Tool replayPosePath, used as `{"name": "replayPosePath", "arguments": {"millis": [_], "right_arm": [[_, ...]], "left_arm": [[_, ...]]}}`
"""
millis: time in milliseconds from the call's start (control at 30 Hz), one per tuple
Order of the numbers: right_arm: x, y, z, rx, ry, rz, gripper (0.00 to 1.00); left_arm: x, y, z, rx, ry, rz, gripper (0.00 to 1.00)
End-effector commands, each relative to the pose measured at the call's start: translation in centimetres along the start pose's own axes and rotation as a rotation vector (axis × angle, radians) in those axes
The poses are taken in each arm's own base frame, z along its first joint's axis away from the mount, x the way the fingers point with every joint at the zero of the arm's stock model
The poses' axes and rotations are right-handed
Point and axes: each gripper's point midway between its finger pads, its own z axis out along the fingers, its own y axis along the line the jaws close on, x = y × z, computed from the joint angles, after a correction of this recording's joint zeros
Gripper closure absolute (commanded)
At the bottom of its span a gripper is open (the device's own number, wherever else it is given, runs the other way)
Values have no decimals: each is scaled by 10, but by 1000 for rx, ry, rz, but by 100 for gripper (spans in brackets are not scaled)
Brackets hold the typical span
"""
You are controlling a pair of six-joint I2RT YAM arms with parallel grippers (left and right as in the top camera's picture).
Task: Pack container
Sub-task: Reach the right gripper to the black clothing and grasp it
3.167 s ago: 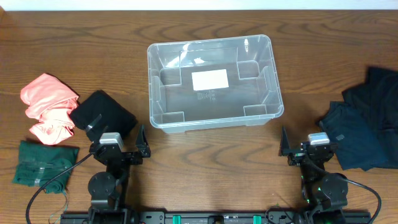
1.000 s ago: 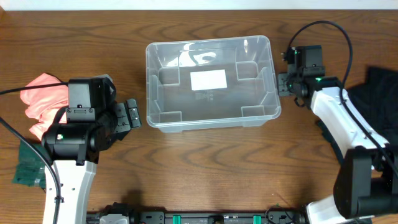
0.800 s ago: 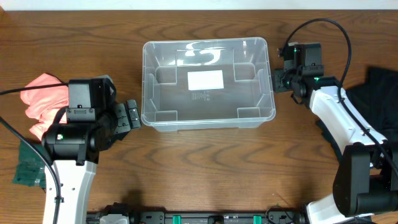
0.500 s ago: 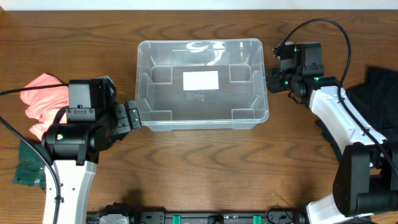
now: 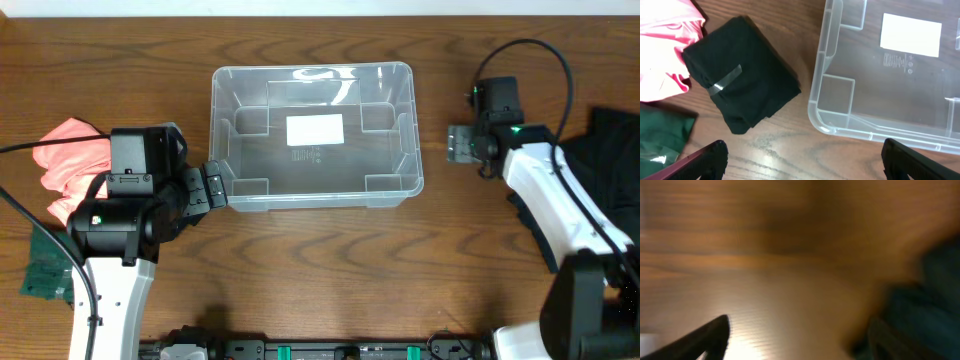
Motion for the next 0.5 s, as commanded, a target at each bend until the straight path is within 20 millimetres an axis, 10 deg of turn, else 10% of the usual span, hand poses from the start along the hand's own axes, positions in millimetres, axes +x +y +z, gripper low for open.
{"name": "replayPosePath", "arguments": {"millis": [0, 467], "right_arm": [[1, -78, -43, 398, -38, 52, 6], [118, -101, 4, 374, 416, -97, 1]], "left_arm": [[-4, 0, -4, -5, -15, 5, 2], [-4, 0, -4, -5, -14, 5, 2]]}}
